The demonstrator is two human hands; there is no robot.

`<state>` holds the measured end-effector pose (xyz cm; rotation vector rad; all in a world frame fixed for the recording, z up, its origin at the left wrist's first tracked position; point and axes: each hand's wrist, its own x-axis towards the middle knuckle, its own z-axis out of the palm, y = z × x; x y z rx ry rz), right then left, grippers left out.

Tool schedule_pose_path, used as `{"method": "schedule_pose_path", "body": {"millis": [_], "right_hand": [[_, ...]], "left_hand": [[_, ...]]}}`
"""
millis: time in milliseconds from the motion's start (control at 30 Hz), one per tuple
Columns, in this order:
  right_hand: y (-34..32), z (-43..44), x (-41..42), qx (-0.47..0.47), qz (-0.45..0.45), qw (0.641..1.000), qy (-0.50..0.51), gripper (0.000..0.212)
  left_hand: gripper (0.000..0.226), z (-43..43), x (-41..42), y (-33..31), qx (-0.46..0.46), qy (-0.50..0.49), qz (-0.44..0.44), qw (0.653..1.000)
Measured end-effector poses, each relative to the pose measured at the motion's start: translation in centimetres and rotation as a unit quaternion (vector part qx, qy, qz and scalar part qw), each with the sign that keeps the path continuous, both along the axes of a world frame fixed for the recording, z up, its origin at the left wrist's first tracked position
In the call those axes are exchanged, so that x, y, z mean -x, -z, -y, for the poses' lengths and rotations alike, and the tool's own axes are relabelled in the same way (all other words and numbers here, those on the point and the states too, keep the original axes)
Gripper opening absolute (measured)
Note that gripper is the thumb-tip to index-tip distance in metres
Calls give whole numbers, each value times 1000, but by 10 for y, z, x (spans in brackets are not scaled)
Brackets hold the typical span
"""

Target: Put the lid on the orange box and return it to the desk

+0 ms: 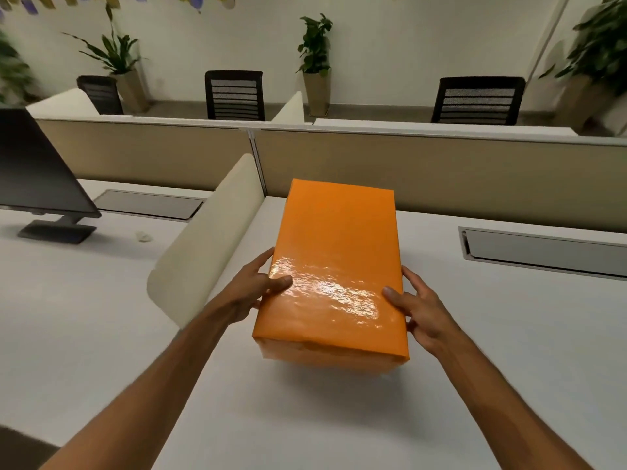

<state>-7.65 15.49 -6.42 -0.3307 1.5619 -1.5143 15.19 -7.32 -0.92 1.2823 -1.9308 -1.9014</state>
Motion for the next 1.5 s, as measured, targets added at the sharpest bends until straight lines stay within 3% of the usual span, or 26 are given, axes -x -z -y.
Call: {"method": "schedule_pose_path", "body": {"millis": [333, 567, 1200, 1333, 1500], "right_hand": [[-8, 127, -18, -30, -29, 999, 19, 97], [2, 198, -11, -50, -9, 998, 32, 77], [23, 257, -7, -98, -111, 989, 11, 76], [21, 257, -6, -118, -167, 979, 11, 78], [14, 253, -8, -147, -266, 953, -10, 74]], "left_hand": [[78, 133, 2, 9, 4, 1, 25, 1000], [70, 202, 22, 20, 10, -4, 51, 999], [78, 262, 34, 43, 26, 16, 106, 994], [77, 255, 36, 41, 67, 24, 113, 991], [71, 234, 36, 34, 245, 27, 173, 953]]}}
